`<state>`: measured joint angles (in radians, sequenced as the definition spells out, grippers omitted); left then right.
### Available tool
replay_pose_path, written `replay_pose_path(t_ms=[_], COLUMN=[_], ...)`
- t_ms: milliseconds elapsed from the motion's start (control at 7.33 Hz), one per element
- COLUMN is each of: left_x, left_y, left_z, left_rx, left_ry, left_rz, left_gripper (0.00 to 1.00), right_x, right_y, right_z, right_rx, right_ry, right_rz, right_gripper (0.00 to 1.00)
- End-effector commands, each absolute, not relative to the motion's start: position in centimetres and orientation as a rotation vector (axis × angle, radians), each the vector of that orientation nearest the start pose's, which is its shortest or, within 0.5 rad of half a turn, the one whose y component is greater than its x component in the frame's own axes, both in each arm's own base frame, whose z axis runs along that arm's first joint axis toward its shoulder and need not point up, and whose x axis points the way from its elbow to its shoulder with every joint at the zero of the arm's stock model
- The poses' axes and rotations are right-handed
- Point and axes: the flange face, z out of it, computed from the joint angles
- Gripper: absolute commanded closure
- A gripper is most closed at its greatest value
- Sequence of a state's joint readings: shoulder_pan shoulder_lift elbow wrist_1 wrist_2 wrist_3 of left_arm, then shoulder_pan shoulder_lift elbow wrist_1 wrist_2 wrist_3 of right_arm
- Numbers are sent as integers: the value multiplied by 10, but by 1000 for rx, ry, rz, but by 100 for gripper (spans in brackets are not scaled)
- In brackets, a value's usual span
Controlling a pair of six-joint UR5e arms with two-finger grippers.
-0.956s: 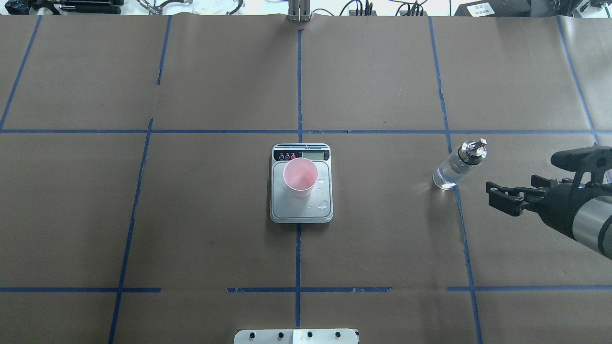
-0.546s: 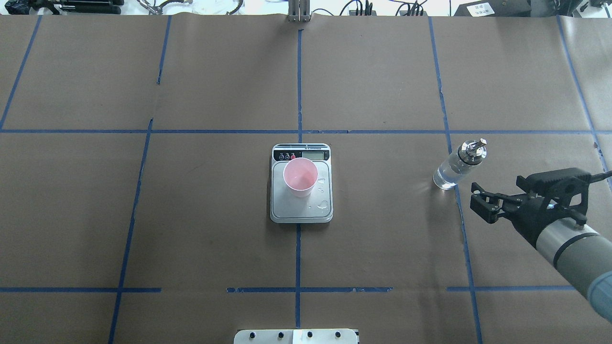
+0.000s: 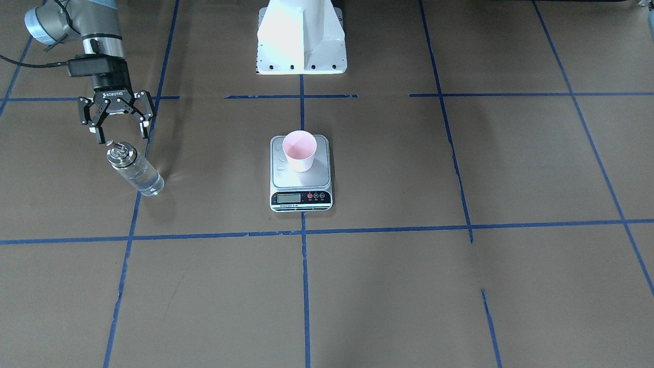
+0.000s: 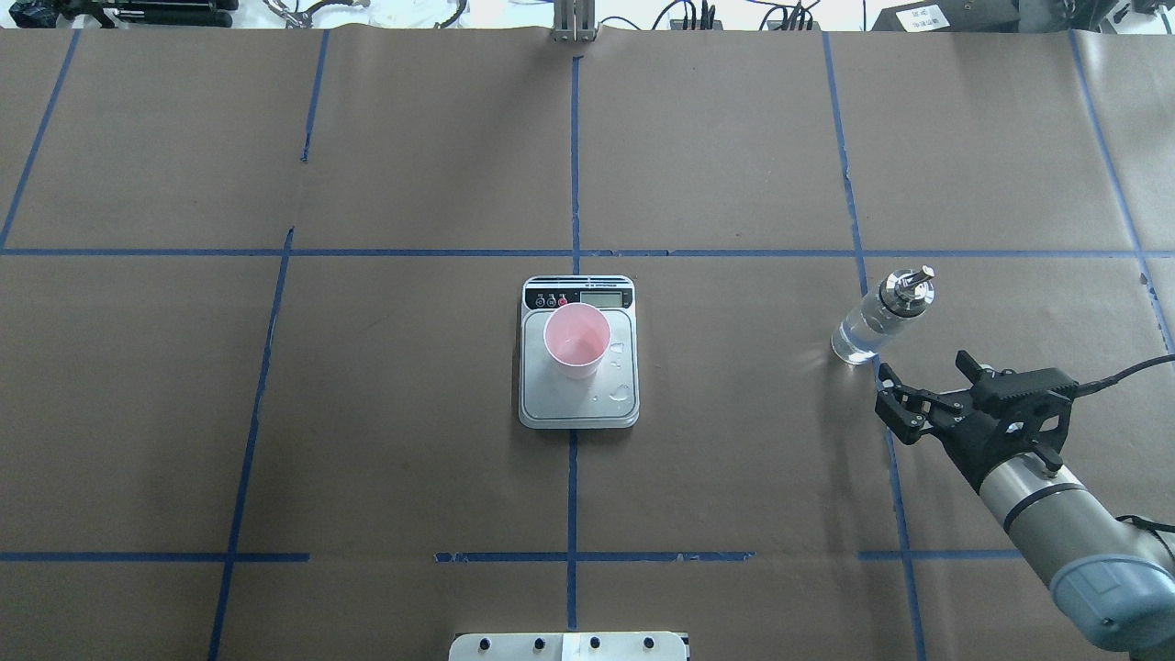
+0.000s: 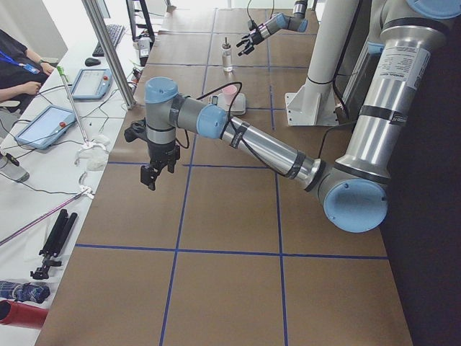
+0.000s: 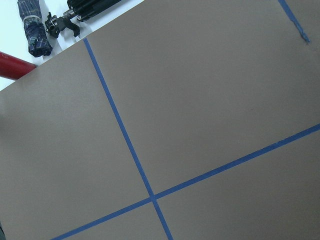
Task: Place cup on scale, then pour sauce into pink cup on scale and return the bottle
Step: 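Move the right gripper toward the glass sauce bottle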
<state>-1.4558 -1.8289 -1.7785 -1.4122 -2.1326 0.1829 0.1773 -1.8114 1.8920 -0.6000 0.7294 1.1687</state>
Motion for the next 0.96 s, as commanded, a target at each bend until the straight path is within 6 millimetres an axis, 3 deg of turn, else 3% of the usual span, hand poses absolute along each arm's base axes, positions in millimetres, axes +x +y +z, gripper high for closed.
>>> replay_pose_path(t_ms=[0, 273, 546, 819], left_x=[-12, -12, -12, -12], left_y=[-586, -588, -589, -591], left_z=[450, 451, 451, 450], left_rx=[316, 313, 313, 314], left_ry=[551, 551, 551, 551], left_rz=[372, 371, 371, 370], left_gripper=[0, 0, 0, 0], right_x=[-375, -380, -404, -407], right_y=[-280, -279, -286, -293], right_z=[495, 502, 491, 489], right_rx=[1031, 1034, 1064, 1081], right_ry=[-714, -697, -691, -674], right_rz=[261, 242, 225, 224], right_gripper=[0, 0, 0, 0])
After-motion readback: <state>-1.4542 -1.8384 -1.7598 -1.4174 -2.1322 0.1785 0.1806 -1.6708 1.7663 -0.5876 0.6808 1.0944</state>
